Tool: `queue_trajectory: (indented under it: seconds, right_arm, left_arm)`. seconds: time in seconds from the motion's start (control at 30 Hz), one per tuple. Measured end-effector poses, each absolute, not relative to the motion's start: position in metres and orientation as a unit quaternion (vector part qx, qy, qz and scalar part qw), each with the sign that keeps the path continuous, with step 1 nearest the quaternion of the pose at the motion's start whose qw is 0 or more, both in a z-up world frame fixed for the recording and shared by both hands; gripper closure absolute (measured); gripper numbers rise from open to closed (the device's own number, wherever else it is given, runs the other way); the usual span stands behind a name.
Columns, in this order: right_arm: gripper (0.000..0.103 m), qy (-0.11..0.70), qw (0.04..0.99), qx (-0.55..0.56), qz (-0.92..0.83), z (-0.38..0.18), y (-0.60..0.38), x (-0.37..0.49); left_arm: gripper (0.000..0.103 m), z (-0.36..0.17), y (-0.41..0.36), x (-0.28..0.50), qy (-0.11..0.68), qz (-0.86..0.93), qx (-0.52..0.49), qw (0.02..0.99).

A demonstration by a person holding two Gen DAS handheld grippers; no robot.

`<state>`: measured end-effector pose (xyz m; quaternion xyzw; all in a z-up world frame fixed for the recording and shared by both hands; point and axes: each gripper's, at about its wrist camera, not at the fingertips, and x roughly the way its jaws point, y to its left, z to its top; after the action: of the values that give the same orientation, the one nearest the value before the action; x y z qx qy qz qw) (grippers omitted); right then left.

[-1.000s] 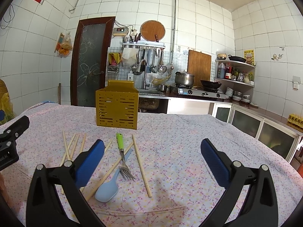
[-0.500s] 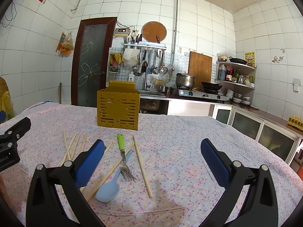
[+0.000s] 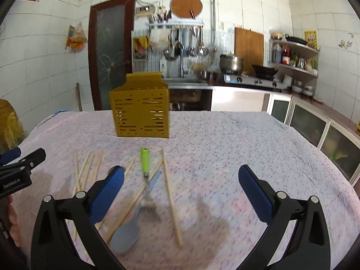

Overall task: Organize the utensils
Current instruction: 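Lower both tools toward the loose wooden chopsticks on the cloth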

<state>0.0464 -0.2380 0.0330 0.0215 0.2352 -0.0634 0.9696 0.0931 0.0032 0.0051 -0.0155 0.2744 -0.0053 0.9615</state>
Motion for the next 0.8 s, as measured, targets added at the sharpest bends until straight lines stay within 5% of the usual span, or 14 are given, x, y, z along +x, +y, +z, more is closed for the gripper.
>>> queue_trajectory:
  seconds: [0.53, 0.67, 0.8]
  right_arm:
    - [0.005, 0.382, 0.923, -0.015, -0.032, -0.021, -0.246, 0.209]
    - [0.021, 0.422, 0.906, -0.013, -0.018, -0.037, -0.246, 0.221]
    - [0.024, 0.432, 0.902, 0.008, -0.005, -0.04, -0.25, 0.223]
  left_arm:
    - [0.005, -0.044, 0.011, 0.229, 0.432, 0.049, -0.002, 0.901]
    - [0.007, -0.058, 0.014, 0.235, 0.448, 0.054, -0.006, 0.893]
    - [0.007, -0.061, 0.016, 0.234, 0.445, 0.053, -0.022, 0.894]
